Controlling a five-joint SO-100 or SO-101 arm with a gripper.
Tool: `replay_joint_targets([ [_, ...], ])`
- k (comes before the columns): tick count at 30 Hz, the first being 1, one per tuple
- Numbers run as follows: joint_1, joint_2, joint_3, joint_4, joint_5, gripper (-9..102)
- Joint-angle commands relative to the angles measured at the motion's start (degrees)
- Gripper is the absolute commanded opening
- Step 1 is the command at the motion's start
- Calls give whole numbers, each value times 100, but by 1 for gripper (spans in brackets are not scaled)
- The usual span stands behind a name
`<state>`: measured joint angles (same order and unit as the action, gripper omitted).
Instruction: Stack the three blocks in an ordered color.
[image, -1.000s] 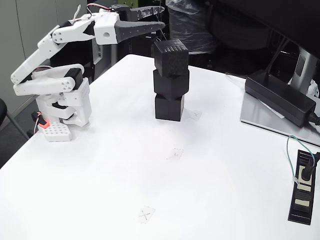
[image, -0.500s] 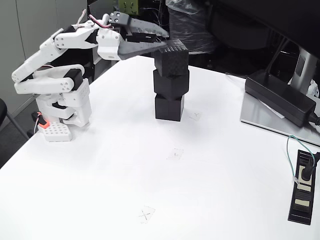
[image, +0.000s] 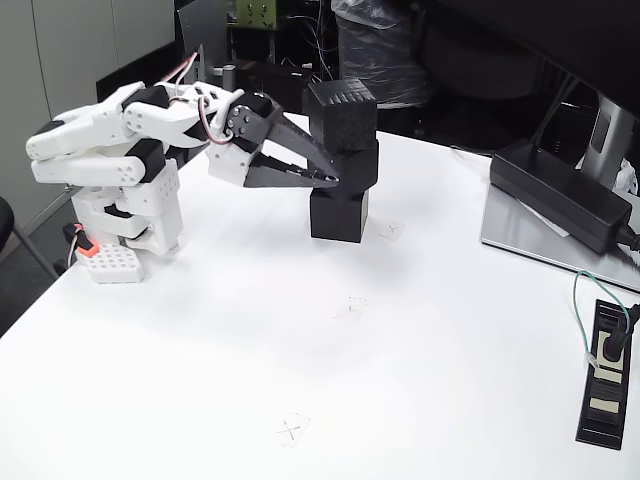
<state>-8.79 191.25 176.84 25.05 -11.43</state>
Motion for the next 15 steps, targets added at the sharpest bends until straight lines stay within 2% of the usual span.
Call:
replay_joint_targets([
  [1,176,26,9,18,492,-1],
  [8,246,18,9,79,729,-1],
  [15,185,18,9,686,967,-1],
])
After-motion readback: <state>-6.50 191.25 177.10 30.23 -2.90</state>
